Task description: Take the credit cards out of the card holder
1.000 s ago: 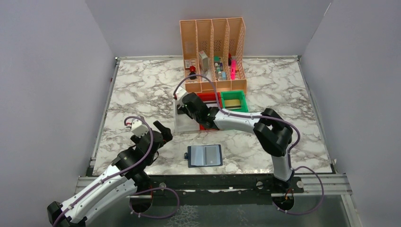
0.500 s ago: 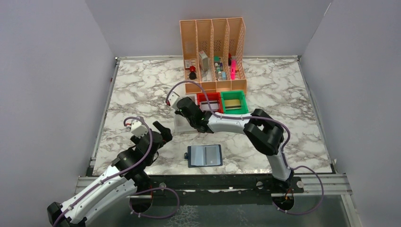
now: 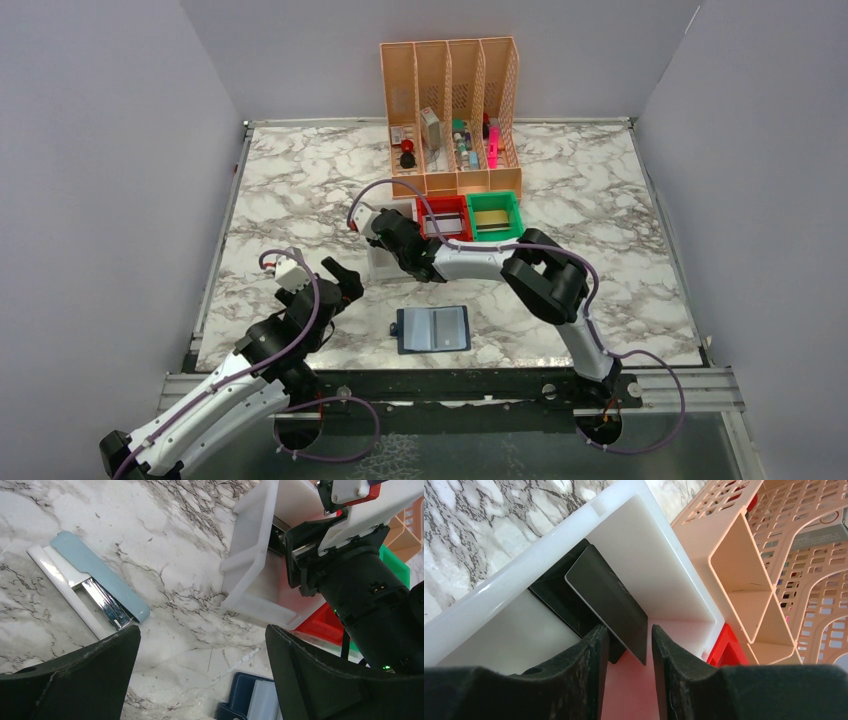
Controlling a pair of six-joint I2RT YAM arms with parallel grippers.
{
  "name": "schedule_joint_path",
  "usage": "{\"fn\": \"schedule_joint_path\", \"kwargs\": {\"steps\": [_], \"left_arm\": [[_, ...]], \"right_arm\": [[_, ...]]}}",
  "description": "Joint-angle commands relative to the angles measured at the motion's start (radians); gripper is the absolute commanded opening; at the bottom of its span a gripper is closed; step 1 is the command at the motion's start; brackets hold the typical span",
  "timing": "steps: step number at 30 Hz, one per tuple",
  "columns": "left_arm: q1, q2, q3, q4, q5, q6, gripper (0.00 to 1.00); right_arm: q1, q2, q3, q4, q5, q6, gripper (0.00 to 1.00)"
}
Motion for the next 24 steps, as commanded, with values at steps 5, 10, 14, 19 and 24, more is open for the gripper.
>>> {"fn": "schedule_joint_path", "kwargs": {"steps": [5, 10, 14, 19, 24], "left_arm": [[-0.001, -0.018, -0.008, -0.005, -0.02, -0.004, 0.99], [-0.002, -0.029, -0.008, -0.006, -0.016, 0.001, 0.99], [-0.004, -0.032, -0.006, 0.0, -0.003, 0.019, 0.99], [-0.005, -0.056, -0.01, 0.021, 0.024, 0.056, 0.99], [-0.007, -0.093, -0.024, 0.07, 0.085, 0.118, 0.99]], "right_arm": [[0.002, -0.006, 0.015, 0.025, -0.021, 0.01, 0.44], [0.002, -0.01, 0.019, 0.012, -0.022, 0.064, 0.46], [0.002, -0.051, 0.005, -0.015, -0.075, 0.13, 0.49], [0.002, -0.143, -0.03, -0.026, -0.123, 0.24, 0.52], [0.002, -0.276, -0.089, -0.118, -0.096, 0.458, 0.53]]}}
